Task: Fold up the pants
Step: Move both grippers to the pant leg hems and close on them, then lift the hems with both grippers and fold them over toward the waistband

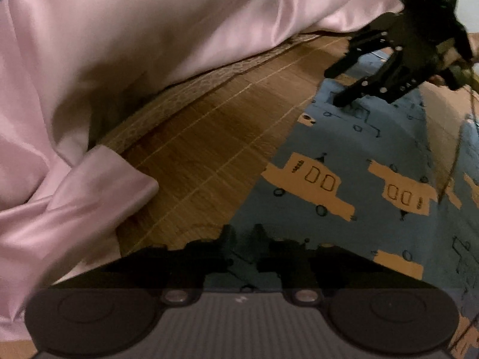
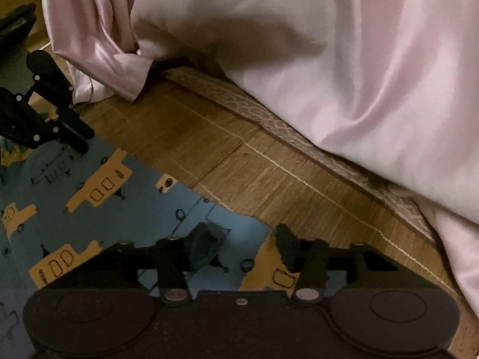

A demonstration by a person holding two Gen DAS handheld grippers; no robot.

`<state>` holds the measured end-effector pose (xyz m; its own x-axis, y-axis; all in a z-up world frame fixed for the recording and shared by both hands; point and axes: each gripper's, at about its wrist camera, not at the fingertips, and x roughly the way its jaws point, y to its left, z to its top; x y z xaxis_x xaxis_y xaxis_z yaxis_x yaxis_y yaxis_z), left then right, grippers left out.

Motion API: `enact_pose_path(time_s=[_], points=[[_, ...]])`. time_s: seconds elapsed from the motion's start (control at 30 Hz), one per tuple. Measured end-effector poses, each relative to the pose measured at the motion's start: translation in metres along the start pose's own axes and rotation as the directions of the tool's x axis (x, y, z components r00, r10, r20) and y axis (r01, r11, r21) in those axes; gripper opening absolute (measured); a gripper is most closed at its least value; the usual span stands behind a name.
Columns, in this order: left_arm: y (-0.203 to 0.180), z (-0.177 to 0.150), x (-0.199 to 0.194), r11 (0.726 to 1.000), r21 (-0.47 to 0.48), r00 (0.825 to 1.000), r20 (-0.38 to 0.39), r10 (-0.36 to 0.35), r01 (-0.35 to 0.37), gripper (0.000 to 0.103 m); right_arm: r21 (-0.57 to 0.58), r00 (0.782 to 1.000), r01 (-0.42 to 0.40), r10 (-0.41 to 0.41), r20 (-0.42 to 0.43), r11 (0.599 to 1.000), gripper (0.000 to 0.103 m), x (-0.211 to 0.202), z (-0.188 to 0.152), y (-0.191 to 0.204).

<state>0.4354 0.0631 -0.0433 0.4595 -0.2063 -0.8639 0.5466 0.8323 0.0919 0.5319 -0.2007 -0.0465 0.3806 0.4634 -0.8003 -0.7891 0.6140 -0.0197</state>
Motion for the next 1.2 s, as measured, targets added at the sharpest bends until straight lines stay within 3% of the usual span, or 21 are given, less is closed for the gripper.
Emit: enact_pose_path(time_s=[0.1, 0.13, 0.27, 0.43, 0.53, 0.57, 0.6, 0.7, 0.83, 0.9, 1.0, 1.2], points=[[-0.009, 0.002, 0.001, 0.998, 0.01, 0.998, -0.005, 0.064, -0.064, 0.0, 0.017, 1.0, 0.023, -0.022, -0.008, 1.0, 0.006, 0.0, 0.004, 0.004], [-0.012, 0.002, 0.0, 0.997, 0.009, 0.997, -0.007, 0.081, -0.081, 0.0, 0.02, 0.999, 0.034, -0.033, -0.006, 0.999, 0.003, 0.0, 0.005, 0.006], [-0.014, 0.007, 0.0, 0.983, -0.043, 0.984, -0.004, 0.18, -0.18, 0.0, 0.016, 0.991, 0.115, -0.116, 0.063, 0.993, 0.002, -0.008, 0.01, 0.016], [0.0, 0.02, -0.003, 0.945, -0.101, 0.946, 0.06, 0.318, -0.311, 0.0, 0.033, 0.956, 0.239, -0.241, 0.167, 0.971, 0.002, -0.005, 0.034, 0.02], [0.014, 0.027, 0.005, 0.941, -0.136, 0.946, 0.059, 0.319, -0.309, 0.004, 0.026, 0.953, 0.272, -0.273, 0.135, 0.962, 0.003, 0.016, 0.046, 0.018], [0.02, 0.027, 0.007, 0.943, -0.144, 0.949, 0.056, 0.311, -0.301, 0.016, 0.02, 0.957, 0.27, -0.271, 0.108, 0.963, 0.005, 0.024, 0.046, 0.018], [0.026, 0.025, 0.008, 0.944, -0.155, 0.953, 0.049, 0.3, -0.29, 0.034, 0.02, 0.962, 0.26, -0.261, 0.085, 0.965, 0.012, 0.031, 0.046, 0.015], [0.043, 0.014, -0.004, 0.961, -0.2, 0.973, 0.087, 0.214, -0.194, 0.05, 0.06, 0.972, 0.196, -0.202, 0.118, 0.979, 0.036, 0.031, 0.041, 0.009], [0.051, -0.017, -0.042, 0.98, -0.141, 0.972, 0.172, 0.162, -0.139, 0.075, 0.047, 0.977, 0.065, -0.073, 0.201, 0.997, 0.078, 0.017, 0.038, 0.012], [0.046, -0.038, -0.063, 0.987, -0.091, 0.97, 0.197, 0.146, -0.13, 0.084, -0.003, 0.981, 0.016, -0.015, 0.196, 1.0, 0.081, 0.02, 0.047, 0.019], [0.046, -0.066, -0.082, 0.987, -0.08, 0.969, 0.197, 0.151, -0.138, 0.084, -0.049, 0.985, -0.019, 0.027, 0.173, 0.999, 0.082, 0.032, 0.061, 0.035], [0.088, -0.09, -0.082, 0.961, -0.261, 0.983, 0.136, 0.126, -0.087, 0.084, -0.058, 0.992, -0.034, 0.041, 0.12, 0.998, 0.082, 0.055, 0.08, 0.046]])
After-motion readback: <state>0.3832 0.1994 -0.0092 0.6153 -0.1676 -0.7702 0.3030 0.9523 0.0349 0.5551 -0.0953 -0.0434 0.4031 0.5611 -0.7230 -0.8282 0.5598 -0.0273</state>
